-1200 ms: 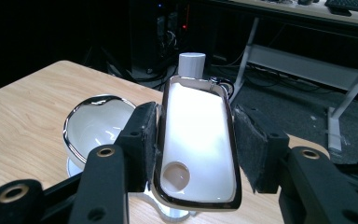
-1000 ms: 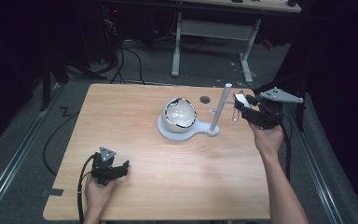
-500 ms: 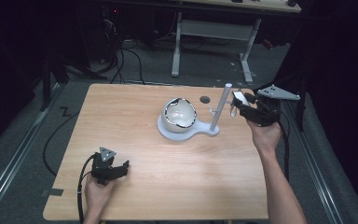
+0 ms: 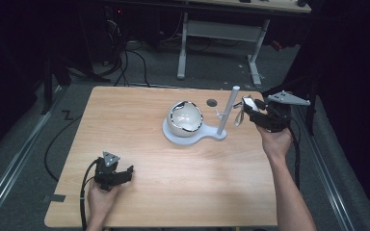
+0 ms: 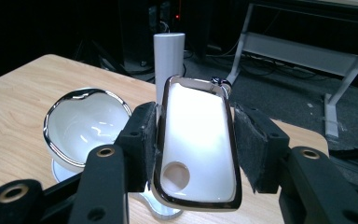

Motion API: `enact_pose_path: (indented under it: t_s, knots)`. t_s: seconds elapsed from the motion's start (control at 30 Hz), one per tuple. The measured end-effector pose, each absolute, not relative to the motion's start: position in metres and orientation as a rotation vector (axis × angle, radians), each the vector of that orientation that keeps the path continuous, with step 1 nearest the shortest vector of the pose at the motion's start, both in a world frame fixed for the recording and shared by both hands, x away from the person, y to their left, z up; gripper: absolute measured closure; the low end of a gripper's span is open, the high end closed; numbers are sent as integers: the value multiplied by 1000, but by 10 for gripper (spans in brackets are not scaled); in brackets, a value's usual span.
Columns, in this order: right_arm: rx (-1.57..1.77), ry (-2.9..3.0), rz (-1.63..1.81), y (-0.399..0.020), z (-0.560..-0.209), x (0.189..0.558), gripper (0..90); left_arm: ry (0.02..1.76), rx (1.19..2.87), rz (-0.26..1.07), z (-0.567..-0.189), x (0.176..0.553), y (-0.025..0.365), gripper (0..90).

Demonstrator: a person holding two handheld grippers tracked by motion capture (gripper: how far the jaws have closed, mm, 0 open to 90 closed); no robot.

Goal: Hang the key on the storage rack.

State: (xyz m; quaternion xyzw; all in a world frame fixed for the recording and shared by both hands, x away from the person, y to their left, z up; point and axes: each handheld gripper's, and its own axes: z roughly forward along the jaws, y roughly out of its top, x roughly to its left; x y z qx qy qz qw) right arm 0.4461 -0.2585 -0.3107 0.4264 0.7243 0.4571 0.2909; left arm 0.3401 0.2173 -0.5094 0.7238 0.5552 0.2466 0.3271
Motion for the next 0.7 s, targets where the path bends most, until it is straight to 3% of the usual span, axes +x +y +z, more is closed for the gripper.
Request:
enact_pose_path:
  t_s: [0.7]
  knots:
    - [1195,1927,1218,-271,-326,449,510,1454,1896,645,-509,340,217,226]
